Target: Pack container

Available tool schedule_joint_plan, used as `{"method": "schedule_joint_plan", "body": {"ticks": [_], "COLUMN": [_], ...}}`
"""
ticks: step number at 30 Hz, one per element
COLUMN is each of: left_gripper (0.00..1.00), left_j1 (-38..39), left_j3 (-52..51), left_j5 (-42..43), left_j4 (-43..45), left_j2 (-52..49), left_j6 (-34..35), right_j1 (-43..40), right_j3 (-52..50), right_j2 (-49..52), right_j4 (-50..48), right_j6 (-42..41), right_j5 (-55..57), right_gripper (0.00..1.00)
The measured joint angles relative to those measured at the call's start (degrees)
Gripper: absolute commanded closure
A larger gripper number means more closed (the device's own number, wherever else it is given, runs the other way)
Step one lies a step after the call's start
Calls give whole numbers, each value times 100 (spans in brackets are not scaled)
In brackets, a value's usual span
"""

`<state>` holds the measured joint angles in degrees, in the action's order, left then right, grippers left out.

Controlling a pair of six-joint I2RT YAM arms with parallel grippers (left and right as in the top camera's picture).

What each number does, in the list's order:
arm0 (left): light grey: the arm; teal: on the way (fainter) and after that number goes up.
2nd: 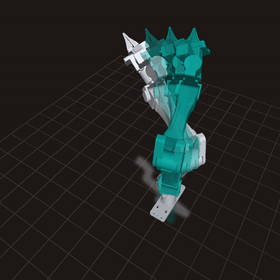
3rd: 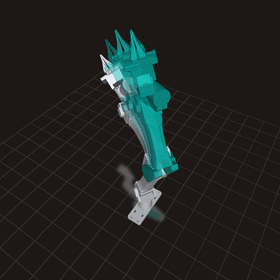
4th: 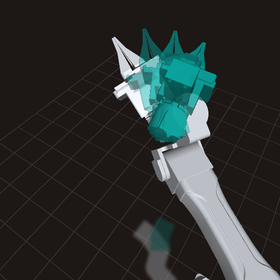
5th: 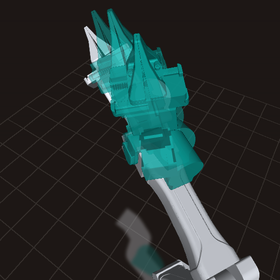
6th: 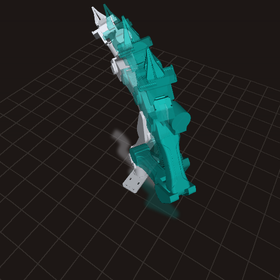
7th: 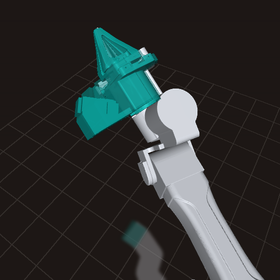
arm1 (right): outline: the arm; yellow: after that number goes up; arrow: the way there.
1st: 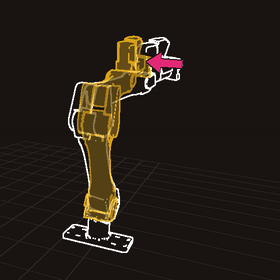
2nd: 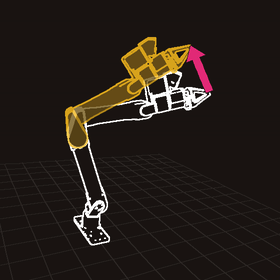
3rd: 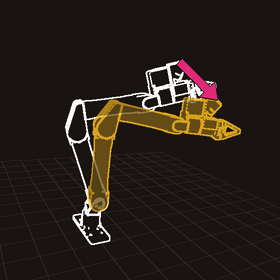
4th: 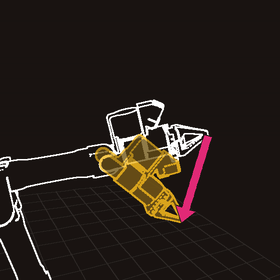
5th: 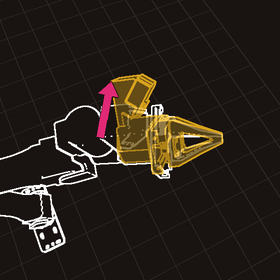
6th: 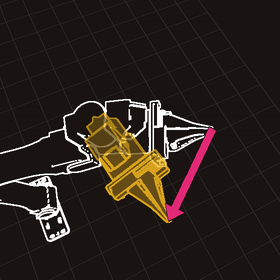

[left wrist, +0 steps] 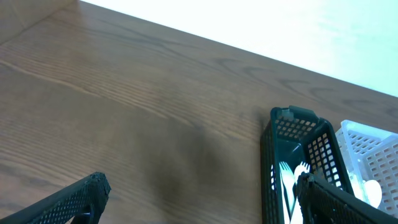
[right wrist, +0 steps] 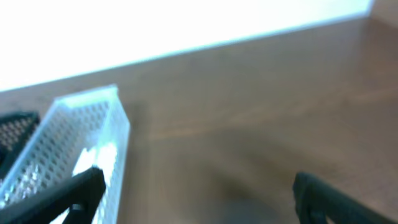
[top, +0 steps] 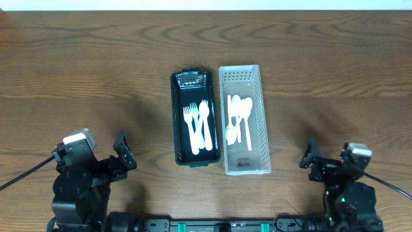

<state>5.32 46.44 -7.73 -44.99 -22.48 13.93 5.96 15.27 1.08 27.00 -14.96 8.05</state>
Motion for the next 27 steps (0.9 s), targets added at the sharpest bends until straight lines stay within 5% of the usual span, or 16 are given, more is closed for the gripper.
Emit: {"method": "schedule_joint_plan", "body": {"ticks": [10, 16, 27], "left_gripper": [2, 2, 2], "left_j1": [0, 0, 0], "left_j3": [-2, -2, -2], "left_j5": [2, 0, 0], "left_j4": [0, -2, 0], "left_j2": [0, 0, 0], "left_j6": [-2, -2, 0], "right_j1": [-4, -4, -4], "right_j3": [-1106, -1373, -1375], "right_j2": [-31, -35, -37], "right_j4": [-2004, -2087, -2094], "right_j6": [737, 1497, 1692], "right_j5": [-380, -809, -944], "right_gripper": [1, 1, 1]}}
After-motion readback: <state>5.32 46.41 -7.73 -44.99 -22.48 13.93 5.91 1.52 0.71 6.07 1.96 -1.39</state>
